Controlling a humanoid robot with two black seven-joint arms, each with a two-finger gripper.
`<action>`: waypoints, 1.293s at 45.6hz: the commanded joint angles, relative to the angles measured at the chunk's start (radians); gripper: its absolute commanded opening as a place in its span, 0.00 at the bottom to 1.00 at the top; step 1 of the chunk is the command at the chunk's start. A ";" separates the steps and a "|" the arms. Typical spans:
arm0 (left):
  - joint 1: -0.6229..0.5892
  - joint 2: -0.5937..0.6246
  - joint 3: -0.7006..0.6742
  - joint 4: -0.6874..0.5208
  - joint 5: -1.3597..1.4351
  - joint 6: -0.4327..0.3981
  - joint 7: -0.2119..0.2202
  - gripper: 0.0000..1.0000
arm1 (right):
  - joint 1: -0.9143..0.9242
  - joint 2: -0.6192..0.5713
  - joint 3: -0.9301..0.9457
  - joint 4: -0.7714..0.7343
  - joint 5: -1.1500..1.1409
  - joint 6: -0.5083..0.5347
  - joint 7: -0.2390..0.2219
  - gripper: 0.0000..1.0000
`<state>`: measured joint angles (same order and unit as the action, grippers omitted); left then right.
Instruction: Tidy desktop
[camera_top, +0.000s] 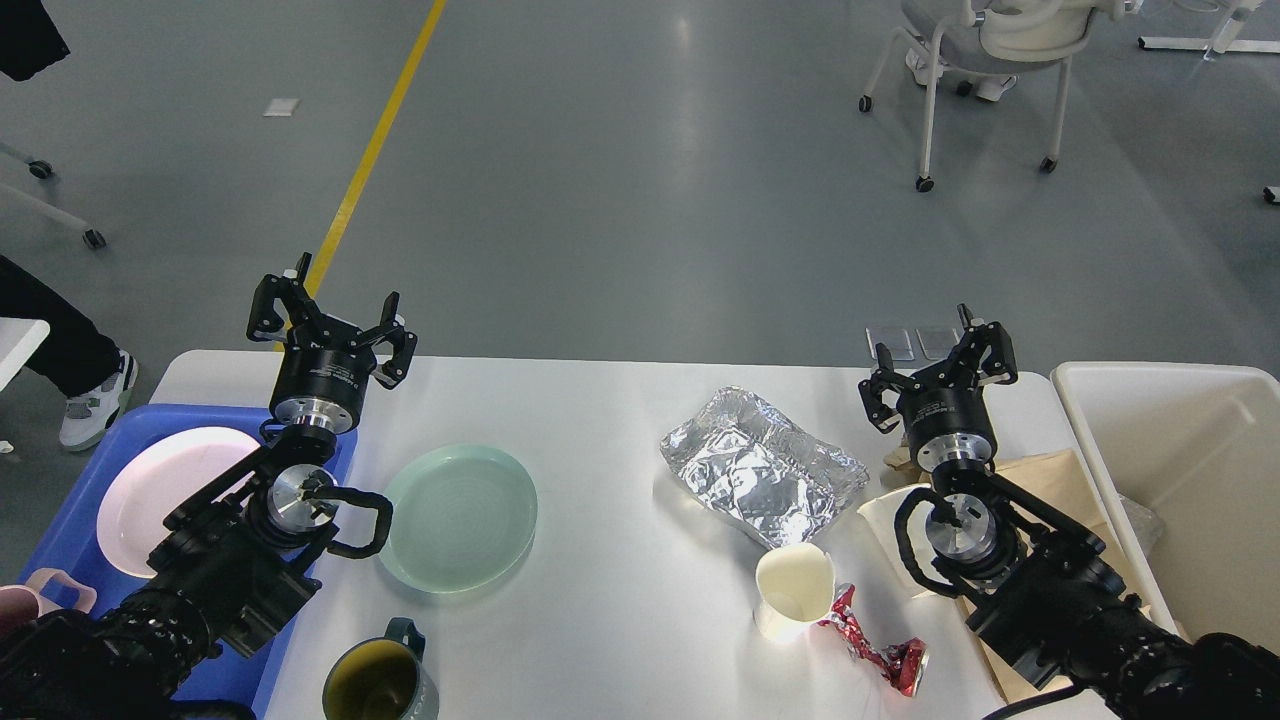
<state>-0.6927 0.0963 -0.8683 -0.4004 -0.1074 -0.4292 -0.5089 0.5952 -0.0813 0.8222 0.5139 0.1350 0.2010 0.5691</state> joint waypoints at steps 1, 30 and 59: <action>0.001 -0.001 0.000 0.000 0.000 0.000 0.000 0.98 | 0.000 0.000 0.000 0.000 0.002 0.000 0.000 1.00; -0.001 0.000 0.002 0.000 -0.002 0.007 -0.006 0.98 | 0.000 0.000 -0.001 0.000 0.000 0.000 0.000 1.00; -0.197 0.105 0.458 -0.008 0.006 0.141 0.010 0.98 | 0.000 0.000 0.000 0.000 0.002 -0.002 0.000 1.00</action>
<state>-0.8136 0.1671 -0.5352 -0.4087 -0.1017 -0.2976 -0.4988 0.5942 -0.0813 0.8208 0.5139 0.1350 0.1995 0.5691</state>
